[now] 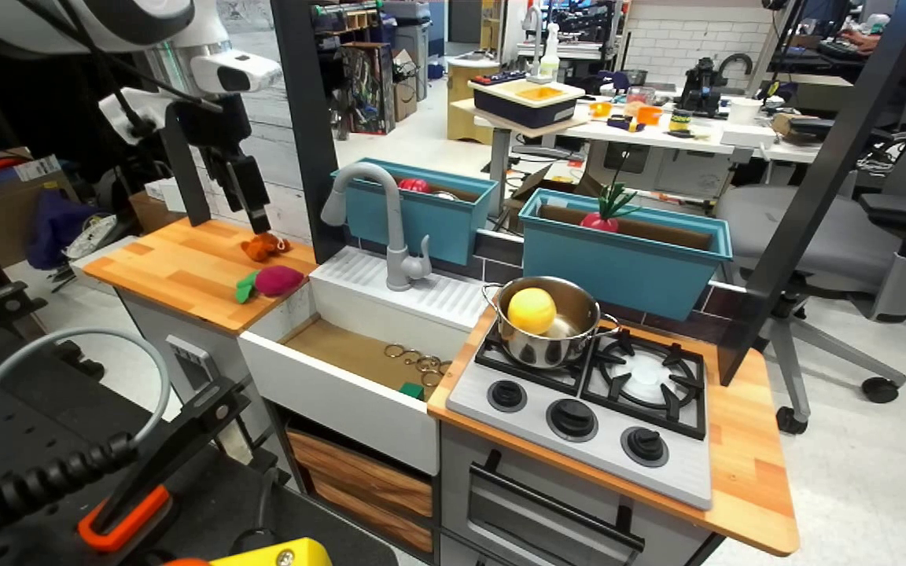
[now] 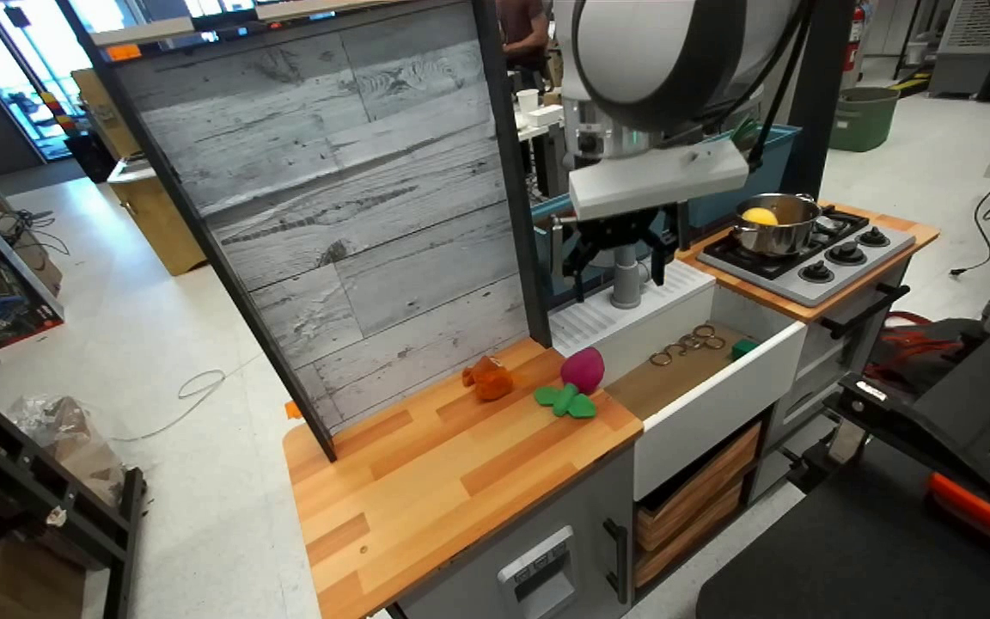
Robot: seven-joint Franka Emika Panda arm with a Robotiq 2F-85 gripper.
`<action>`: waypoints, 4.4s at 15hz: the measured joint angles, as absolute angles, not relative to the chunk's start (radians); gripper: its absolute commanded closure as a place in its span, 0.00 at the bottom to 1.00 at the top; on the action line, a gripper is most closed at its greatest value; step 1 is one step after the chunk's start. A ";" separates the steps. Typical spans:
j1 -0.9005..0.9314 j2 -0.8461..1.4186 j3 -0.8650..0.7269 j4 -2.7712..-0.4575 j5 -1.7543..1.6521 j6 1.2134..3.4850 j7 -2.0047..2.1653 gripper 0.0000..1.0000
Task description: Put the purple toy vegetable inside the sink
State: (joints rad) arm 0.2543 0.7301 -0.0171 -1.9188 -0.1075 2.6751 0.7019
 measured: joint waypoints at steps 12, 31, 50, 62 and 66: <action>0.289 1.013 -0.035 -1.647 0.069 2.672 0.724 0.00; 0.273 1.258 -0.029 -1.278 0.110 2.510 0.811 0.96; 0.135 1.158 -0.081 -1.533 0.147 2.530 0.823 0.96; 0.138 1.271 -0.174 -1.460 0.146 2.593 0.924 0.96; 0.137 1.342 -0.179 -1.390 0.146 2.584 0.957 0.96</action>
